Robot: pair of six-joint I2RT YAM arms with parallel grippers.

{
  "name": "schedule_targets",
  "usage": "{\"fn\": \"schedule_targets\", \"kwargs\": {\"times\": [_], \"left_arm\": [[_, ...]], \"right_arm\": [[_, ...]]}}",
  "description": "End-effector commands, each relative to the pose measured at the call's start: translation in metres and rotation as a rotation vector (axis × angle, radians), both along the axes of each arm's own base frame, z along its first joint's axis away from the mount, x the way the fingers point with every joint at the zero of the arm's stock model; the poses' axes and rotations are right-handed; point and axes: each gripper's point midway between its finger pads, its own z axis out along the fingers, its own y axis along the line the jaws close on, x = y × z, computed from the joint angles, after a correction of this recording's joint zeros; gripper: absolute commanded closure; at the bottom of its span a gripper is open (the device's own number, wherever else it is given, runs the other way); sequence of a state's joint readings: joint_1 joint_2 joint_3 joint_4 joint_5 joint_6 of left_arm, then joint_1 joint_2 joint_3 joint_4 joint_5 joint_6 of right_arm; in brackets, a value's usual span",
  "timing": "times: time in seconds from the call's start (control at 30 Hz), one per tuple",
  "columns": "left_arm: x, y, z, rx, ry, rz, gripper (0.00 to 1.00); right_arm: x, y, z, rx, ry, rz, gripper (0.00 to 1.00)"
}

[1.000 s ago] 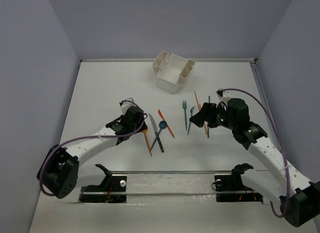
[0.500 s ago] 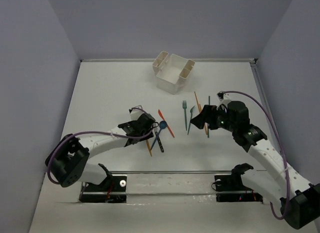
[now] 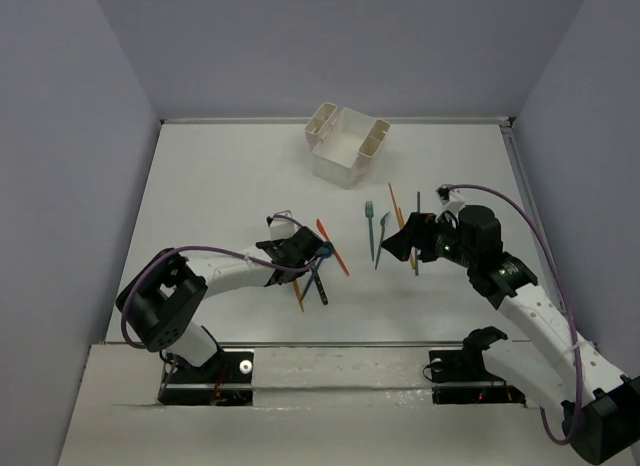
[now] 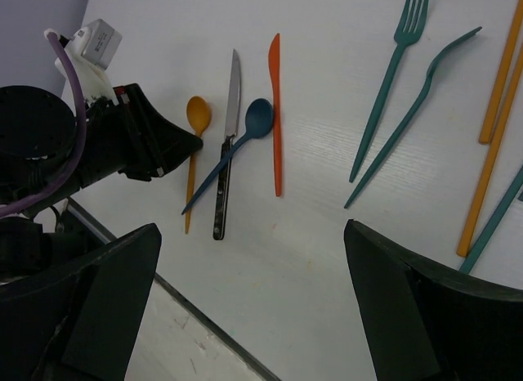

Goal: Sort the eating utensils into containers

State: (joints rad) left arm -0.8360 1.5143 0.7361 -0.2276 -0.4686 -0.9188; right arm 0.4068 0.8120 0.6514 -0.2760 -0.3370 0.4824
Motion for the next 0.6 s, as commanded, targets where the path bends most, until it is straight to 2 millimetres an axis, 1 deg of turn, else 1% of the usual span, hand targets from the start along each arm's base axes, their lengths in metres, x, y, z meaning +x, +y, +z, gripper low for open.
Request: {"fn": "schedule_targets", "kwargs": {"times": [0.0,0.07,0.13,0.17,0.2,0.27,0.3,0.33,0.37,0.4,0.47,0.5,0.57], "left_arm": [[0.002,0.009,-0.002,0.059,-0.007,0.037,0.91],[0.004,0.010,-0.002,0.073,-0.011,0.034,1.00],[0.006,0.013,0.002,0.092,-0.020,0.037,1.00],[0.007,0.014,0.008,0.096,-0.031,0.038,1.00],[0.013,0.014,0.018,0.104,-0.059,0.041,1.00],[0.022,0.015,0.047,0.105,-0.123,0.053,1.00],[0.026,0.016,0.058,0.113,-0.146,0.047,1.00],[0.028,0.017,0.075,0.099,-0.179,0.049,1.00],[0.032,0.017,0.088,0.092,-0.208,0.051,1.00],[0.039,0.017,0.113,0.082,-0.268,0.054,1.00],[0.045,0.019,0.137,0.081,-0.325,0.064,1.00],[0.053,0.021,0.157,0.083,-0.380,0.087,1.00],[0.062,0.022,0.184,0.094,-0.449,0.090,1.00]], "right_arm": [[0.002,0.004,0.010,0.020,-0.060,0.020,0.00],[0.002,0.004,0.011,0.022,-0.062,0.018,0.00],[0.001,0.003,0.011,0.023,-0.064,0.016,0.00],[0.002,0.003,0.012,0.023,-0.068,0.016,0.00],[0.002,0.003,0.011,0.023,-0.069,0.011,0.00],[0.003,0.002,0.011,0.023,-0.074,0.002,0.00],[0.003,0.002,0.010,0.023,-0.075,0.002,0.00],[0.004,0.002,0.010,0.024,-0.078,0.002,0.00],[0.004,0.002,0.012,0.030,-0.085,0.000,0.00],[0.004,0.002,0.011,0.031,-0.085,-0.003,0.00],[0.005,0.002,0.012,0.039,-0.093,-0.008,0.00],[0.005,0.002,0.013,0.045,-0.100,-0.012,0.00],[0.004,0.001,0.013,0.050,-0.107,-0.018,0.00]]}}
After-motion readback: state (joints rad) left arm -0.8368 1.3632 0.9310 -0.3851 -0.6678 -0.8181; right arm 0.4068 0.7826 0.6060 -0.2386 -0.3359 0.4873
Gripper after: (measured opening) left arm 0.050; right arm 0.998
